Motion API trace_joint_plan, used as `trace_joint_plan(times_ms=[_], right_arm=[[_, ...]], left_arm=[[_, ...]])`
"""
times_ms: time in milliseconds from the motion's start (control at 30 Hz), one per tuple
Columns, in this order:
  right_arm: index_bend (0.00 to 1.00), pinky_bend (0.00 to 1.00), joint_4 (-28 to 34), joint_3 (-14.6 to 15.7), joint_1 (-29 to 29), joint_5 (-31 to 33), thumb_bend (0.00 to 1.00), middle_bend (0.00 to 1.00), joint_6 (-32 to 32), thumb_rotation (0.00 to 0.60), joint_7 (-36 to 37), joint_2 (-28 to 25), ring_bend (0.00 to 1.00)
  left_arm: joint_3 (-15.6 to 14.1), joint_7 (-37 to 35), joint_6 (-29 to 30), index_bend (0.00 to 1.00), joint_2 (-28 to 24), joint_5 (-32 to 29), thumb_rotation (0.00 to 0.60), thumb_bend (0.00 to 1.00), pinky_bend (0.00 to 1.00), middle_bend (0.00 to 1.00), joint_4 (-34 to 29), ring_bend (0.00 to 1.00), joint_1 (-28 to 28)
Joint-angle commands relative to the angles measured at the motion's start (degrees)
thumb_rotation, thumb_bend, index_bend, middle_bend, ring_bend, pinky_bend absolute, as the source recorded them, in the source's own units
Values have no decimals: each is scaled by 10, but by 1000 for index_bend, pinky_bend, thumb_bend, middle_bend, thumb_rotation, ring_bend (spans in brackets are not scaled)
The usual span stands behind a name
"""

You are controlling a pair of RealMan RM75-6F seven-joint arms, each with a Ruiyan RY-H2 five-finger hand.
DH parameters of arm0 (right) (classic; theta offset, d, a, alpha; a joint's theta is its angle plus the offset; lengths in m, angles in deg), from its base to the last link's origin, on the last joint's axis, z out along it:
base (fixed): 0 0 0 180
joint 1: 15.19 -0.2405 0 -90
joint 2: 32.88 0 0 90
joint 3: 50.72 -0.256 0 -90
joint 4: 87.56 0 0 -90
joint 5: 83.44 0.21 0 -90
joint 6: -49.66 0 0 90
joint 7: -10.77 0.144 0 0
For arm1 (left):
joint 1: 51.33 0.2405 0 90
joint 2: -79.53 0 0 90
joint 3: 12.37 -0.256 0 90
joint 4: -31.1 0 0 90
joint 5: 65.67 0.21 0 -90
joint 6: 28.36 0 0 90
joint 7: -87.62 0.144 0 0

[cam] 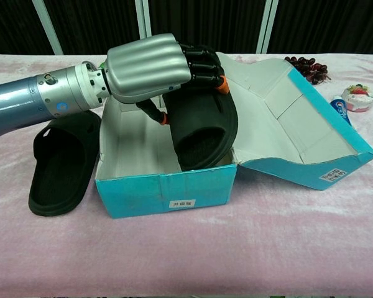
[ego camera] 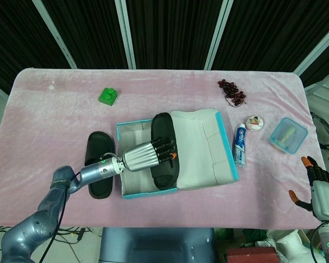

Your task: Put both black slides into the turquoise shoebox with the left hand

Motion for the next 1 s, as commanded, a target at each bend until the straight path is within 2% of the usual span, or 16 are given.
trace_joint_plan(times_ms=[33, 400, 1000], right_arm=[[0, 149, 0, 0, 0, 0, 207, 38, -1, 600, 1, -1, 129], [0, 150, 2, 0, -1, 2, 209, 38, -2, 600, 2, -2, 129], [0, 149, 4, 0, -2, 3, 209, 38, -6, 600, 3, -3, 130]], left_arm=[[-3, 3, -3, 300, 2, 0, 600, 257, 357, 330, 1, 165, 0], [-27, 15, -11, 300, 5, 14, 600, 257, 354, 332, 5, 165, 4], [-32, -15, -31, 290, 9, 2, 600, 257, 387, 332, 0, 170, 20]])
